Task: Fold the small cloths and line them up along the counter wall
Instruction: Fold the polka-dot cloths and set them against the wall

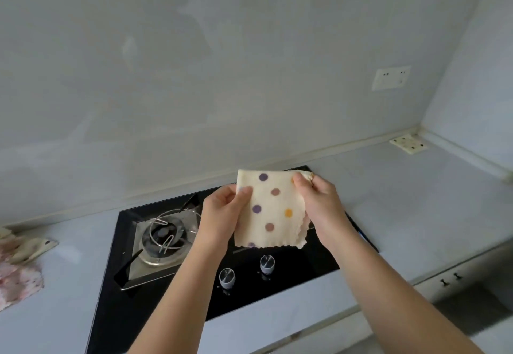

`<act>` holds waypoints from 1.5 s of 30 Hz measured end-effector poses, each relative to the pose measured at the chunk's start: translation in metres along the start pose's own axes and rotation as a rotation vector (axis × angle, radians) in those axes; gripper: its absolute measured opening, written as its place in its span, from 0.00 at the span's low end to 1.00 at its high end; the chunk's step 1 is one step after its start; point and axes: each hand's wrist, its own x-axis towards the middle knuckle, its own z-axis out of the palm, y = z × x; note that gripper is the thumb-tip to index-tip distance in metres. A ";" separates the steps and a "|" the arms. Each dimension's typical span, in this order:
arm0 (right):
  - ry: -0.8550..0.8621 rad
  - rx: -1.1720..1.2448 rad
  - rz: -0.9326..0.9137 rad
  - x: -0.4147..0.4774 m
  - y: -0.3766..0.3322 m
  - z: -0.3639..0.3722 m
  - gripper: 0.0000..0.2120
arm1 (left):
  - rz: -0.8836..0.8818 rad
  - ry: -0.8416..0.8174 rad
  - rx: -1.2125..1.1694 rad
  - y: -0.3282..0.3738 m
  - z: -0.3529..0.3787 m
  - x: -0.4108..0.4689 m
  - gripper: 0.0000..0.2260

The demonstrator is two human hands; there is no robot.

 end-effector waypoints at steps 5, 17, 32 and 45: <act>-0.037 -0.047 0.050 0.043 0.020 -0.070 0.09 | -0.076 -0.112 -0.024 -0.015 0.076 0.029 0.08; -0.395 -0.078 0.175 0.161 0.038 -0.230 0.09 | -0.196 0.036 -0.066 -0.026 0.255 0.107 0.03; -0.236 -0.149 0.296 0.349 0.107 -0.396 0.07 | -0.403 -0.117 -0.291 -0.096 0.461 0.241 0.05; -0.019 -0.453 0.269 0.595 0.199 -0.538 0.08 | -0.501 -0.135 0.036 -0.191 0.688 0.405 0.05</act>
